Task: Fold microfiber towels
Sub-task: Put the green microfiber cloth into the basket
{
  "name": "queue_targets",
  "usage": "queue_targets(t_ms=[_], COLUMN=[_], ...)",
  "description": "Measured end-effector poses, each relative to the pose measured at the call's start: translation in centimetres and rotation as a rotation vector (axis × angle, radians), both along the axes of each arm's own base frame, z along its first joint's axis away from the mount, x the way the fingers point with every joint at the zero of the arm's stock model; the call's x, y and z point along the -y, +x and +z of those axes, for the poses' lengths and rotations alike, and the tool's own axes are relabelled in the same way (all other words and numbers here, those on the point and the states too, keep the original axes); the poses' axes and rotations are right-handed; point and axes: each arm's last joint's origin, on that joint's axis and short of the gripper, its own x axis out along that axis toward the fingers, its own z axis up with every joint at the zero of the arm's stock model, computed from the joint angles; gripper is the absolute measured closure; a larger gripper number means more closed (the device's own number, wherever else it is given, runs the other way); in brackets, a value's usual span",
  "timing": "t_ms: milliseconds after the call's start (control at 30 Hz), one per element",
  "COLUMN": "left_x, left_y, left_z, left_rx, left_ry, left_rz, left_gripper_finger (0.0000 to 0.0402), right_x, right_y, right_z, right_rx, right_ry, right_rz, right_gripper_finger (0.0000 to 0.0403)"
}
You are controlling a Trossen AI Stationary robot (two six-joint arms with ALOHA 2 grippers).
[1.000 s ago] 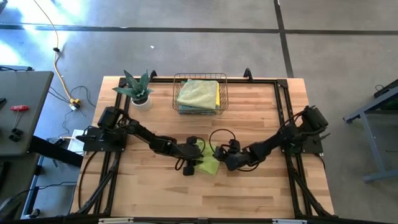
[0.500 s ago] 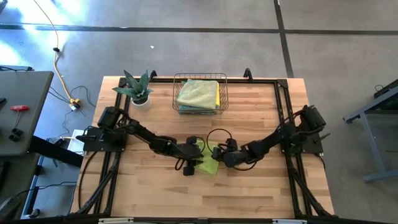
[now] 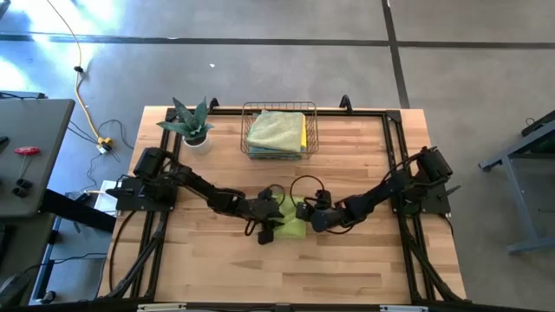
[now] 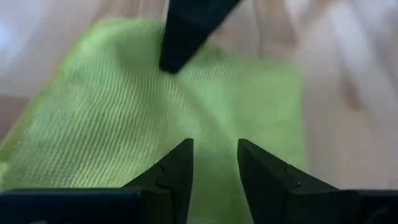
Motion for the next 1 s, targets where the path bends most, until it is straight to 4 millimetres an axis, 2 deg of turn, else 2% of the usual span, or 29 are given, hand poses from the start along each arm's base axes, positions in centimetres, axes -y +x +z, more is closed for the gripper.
queue_targets(t_ms=[100,300,533,667,800,1000], left_x=[0.0,0.1,-0.1,-0.3,-0.4,-0.4], left_y=[-0.1,-1.5,-4.8,-7.2,-9.9,-13.7], left_z=[2.2,7.4,14.3,18.1,21.0,23.7], left_rx=[0.052,0.124,0.265,0.379,0.466,0.543], left_ry=[-0.032,-0.042,-0.054,-0.033,0.011,0.046], left_rz=[0.006,-0.004,0.001,0.038,0.082,0.137], left_gripper_finger=[0.0287,0.0287,0.0287,0.0287,0.0287,0.0287], right_x=[0.1,0.0,0.4,1.6,3.7,7.4], right_y=[-0.2,0.0,2.1,4.2,5.8,7.5], right_z=[0.5,3.0,7.3,10.6,13.1,16.7], right_rx=[-0.026,-0.045,0.004,0.052,0.079,0.154], right_ry=[-0.037,-0.1,-0.181,-0.241,-0.309,-0.378], right_rz=[0.04,0.103,0.205,0.274,0.294,0.235], right_gripper_finger=[0.0399,0.0401,0.0402,0.0402,0.0402,0.0403])
